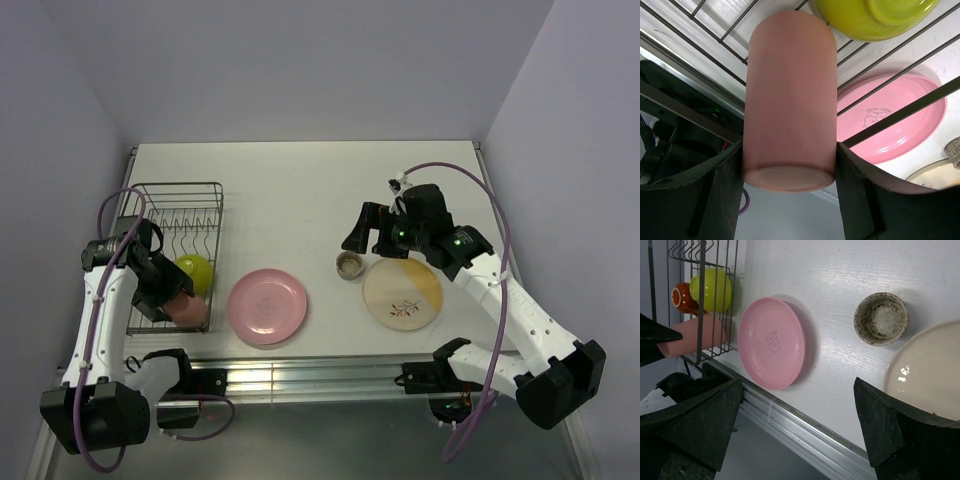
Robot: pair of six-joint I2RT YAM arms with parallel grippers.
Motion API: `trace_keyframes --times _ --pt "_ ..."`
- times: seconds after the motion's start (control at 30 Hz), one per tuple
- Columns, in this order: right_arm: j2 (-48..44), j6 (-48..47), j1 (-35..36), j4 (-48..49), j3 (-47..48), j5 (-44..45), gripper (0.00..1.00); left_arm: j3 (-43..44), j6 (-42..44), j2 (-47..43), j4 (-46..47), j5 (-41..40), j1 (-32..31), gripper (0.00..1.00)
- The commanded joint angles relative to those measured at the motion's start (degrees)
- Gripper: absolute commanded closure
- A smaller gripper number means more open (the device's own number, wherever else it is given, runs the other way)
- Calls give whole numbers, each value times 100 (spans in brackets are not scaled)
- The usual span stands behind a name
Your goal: Load the mixed dishes into the dish rack
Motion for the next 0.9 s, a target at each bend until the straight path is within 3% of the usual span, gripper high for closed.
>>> trace_keyframes --times 0.0,0.03,0.07,0.17,0.2,0.87 --pt "36 -92 55 246 8 110 0 -77 209 10 -110 111 86 83" --pt "36 -92 46 264 -1 110 0 -85 201 10 -110 67 103 61" --pt "36 -92 55 272 -10 110 0 -77 175 28 -102 58 112 50" --pt "62 -109 55 264 -10 119 0 -59 157 89 -93 32 112 29" --pt "62 -109 55 255 -10 128 0 -50 157 98 -102 32 112 1" --pt "229 -153 178 194 34 295 0 1153 -239 -533 -119 -1206 121 1"
